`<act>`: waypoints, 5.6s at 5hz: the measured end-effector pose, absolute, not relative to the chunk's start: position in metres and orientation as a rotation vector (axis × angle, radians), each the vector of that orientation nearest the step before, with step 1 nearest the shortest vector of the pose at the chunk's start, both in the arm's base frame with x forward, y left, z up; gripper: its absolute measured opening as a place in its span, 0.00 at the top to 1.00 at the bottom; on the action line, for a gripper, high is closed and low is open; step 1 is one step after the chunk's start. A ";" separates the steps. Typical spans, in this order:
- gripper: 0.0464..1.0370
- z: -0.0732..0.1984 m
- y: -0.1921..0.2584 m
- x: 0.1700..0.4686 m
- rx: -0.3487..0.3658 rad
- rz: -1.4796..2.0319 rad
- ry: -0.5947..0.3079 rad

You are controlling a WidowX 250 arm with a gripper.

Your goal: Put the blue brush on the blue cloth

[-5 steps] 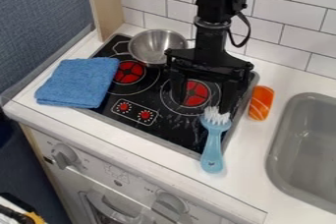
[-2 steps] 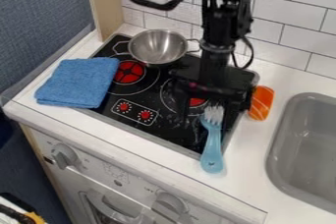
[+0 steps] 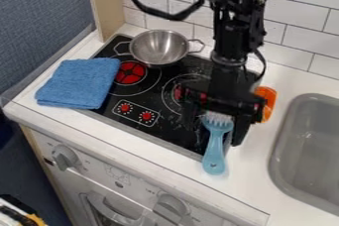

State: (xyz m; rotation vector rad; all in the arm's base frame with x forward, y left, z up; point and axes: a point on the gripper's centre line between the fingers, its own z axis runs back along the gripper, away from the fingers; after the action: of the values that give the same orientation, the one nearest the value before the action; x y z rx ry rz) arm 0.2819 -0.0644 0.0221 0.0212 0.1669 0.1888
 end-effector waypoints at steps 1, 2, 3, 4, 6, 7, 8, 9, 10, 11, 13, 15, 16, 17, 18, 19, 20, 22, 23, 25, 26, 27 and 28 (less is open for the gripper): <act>0.04 0.008 -0.067 0.280 0.039 0.189 0.205; 0.04 0.006 -0.066 0.285 0.048 0.211 0.183; 0.09 0.003 -0.065 0.287 0.051 0.237 0.163; 0.35 0.005 -0.068 0.285 0.023 0.237 0.148; 0.71 0.007 -0.067 0.284 0.006 0.189 0.178; 0.72 0.011 -0.063 0.285 0.035 0.186 0.193; 0.72 0.012 -0.056 0.285 0.036 0.208 0.199; 0.72 0.021 -0.049 0.284 0.077 0.204 0.205; 0.72 0.031 -0.033 0.292 0.092 0.189 0.215; 0.72 0.036 -0.012 0.292 0.113 0.182 0.238; 0.72 0.060 0.017 0.309 0.109 0.204 0.235; 0.72 0.064 0.050 0.307 0.132 0.336 0.242; 0.72 0.081 0.080 0.312 0.101 0.429 0.231; 0.72 0.085 0.102 0.326 0.161 0.369 0.265; 0.72 0.087 0.119 0.326 0.132 0.485 0.248; 0.72 0.087 0.143 0.326 0.118 0.595 0.246; 0.72 0.084 0.155 0.335 0.164 0.567 0.272; 0.72 0.069 0.177 0.327 0.222 0.488 0.282; 0.72 0.047 0.183 0.307 0.172 0.501 0.312; 0.72 0.037 0.192 0.294 0.150 0.507 0.290; 0.72 0.034 0.193 0.293 0.161 0.514 0.291; 0.66 0.033 0.192 0.291 0.159 0.514 0.295; 0.35 0.037 0.190 0.288 0.156 0.507 0.295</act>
State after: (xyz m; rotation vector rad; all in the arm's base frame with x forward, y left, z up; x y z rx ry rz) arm 0.2885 0.1901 0.0375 0.1563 0.2955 0.5071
